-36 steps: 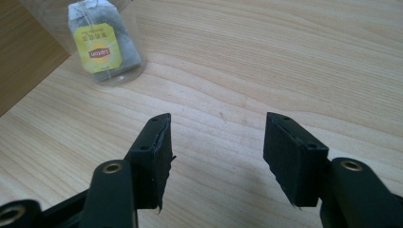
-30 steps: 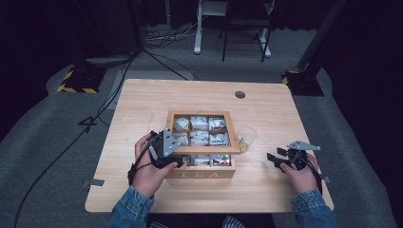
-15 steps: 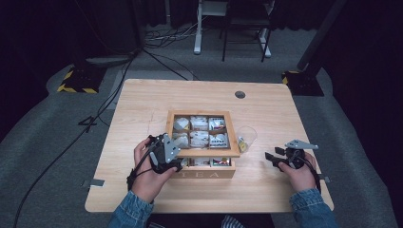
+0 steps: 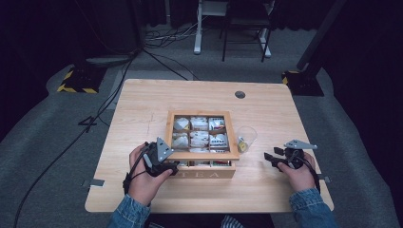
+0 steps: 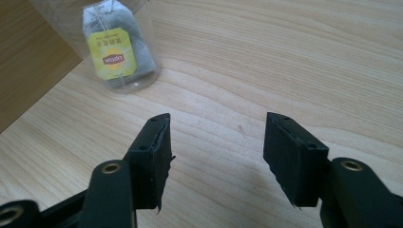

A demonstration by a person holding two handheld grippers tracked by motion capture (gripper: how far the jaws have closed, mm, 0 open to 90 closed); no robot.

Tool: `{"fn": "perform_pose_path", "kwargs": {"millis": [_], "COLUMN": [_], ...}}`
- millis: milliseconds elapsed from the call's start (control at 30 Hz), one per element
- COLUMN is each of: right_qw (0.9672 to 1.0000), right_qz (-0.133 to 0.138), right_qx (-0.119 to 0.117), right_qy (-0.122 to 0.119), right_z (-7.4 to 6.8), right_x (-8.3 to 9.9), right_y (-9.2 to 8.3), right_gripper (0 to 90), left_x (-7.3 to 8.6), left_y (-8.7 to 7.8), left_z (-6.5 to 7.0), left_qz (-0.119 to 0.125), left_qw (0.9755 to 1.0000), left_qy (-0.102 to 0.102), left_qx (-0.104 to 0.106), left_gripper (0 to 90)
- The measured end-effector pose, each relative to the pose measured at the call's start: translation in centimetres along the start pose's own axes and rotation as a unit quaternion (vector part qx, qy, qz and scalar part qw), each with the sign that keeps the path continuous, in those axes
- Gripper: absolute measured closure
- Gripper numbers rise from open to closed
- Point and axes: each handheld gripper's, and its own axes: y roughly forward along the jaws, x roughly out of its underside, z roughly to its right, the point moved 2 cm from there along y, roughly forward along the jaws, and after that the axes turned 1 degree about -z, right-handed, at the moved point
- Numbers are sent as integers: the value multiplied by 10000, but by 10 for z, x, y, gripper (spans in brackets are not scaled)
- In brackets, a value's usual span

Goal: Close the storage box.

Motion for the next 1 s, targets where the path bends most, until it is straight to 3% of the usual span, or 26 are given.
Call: {"fn": "perform_pose_path", "kwargs": {"millis": [133,567,1000], "right_qw": [10000,10000,9999], "right_qz": [-4,-23,-49], "right_qx": [-3,-48,-92], "right_qy": [5,-44,-65], "right_z": [0,-2,-5], "right_x": [0,-3,-7], "right_y": [1,4,9], "right_gripper": [437,437,435], "left_x": [6,11,16], "left_y": [-2,-6,-7], "left_z": [2,4,6], "left_qz": [-86,-237,-580], "left_qw": [9996,9988,9956], "left_qy": [-126,-173,-212], "left_qx": [217,402,706], "left_gripper": [209,215,217]}}
